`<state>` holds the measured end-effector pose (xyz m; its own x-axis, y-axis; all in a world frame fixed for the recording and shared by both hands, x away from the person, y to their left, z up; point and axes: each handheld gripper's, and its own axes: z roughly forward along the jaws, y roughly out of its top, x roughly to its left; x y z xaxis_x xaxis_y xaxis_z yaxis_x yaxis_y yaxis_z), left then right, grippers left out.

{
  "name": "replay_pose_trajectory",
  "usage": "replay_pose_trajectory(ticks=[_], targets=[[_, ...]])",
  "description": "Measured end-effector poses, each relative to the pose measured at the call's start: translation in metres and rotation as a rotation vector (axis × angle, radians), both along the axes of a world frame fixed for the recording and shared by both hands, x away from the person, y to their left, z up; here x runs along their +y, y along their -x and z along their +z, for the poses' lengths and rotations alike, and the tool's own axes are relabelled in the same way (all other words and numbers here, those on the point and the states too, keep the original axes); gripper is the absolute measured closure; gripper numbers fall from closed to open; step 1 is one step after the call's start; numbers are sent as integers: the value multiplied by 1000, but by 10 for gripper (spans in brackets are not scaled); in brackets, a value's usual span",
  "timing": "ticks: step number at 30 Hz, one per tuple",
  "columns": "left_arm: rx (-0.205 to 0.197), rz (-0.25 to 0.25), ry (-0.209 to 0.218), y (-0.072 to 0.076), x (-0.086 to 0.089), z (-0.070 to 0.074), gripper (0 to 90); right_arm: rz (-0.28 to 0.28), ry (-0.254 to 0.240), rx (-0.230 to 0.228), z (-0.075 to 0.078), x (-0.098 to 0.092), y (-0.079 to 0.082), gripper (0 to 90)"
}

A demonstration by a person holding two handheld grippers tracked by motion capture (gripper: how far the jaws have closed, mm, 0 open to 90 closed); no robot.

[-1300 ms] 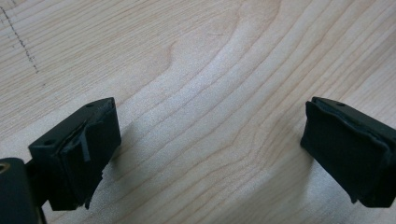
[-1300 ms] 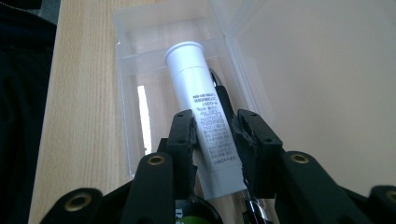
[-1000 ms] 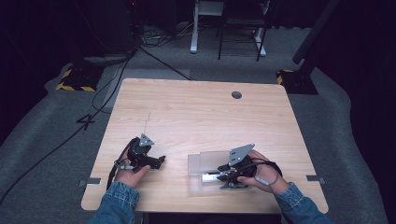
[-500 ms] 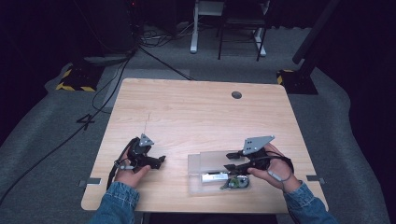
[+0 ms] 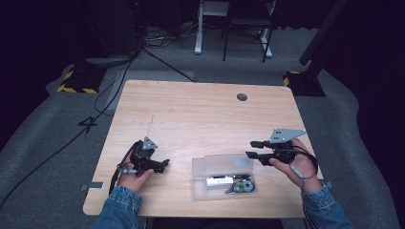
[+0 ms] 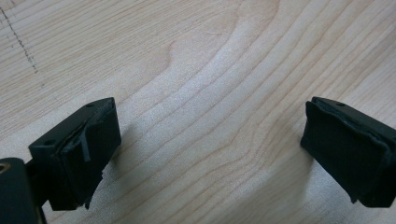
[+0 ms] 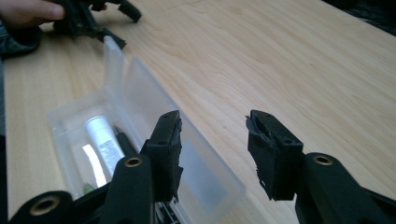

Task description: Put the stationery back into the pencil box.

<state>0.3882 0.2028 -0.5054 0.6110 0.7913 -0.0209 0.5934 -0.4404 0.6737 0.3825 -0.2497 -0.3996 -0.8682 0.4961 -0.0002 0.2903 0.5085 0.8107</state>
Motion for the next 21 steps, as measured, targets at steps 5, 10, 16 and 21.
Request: replay_pose_trajectory(ticks=[5, 10, 16, 21], targets=[[1, -2, 0, 0, 0, 0, 47, -93, -12, -7, 6, -22, -5, 536], [3, -4, -2, -2, -1, 0, 37, -185, 7, -12, 3, -43, -12, 516], [7, -5, -7, -5, -2, 0, 25, -253, 44, -7, -5, -61, -17, 473], [7, -6, -7, -5, -2, 0, 25, -297, 56, -2, -10, -72, -22, 437]])
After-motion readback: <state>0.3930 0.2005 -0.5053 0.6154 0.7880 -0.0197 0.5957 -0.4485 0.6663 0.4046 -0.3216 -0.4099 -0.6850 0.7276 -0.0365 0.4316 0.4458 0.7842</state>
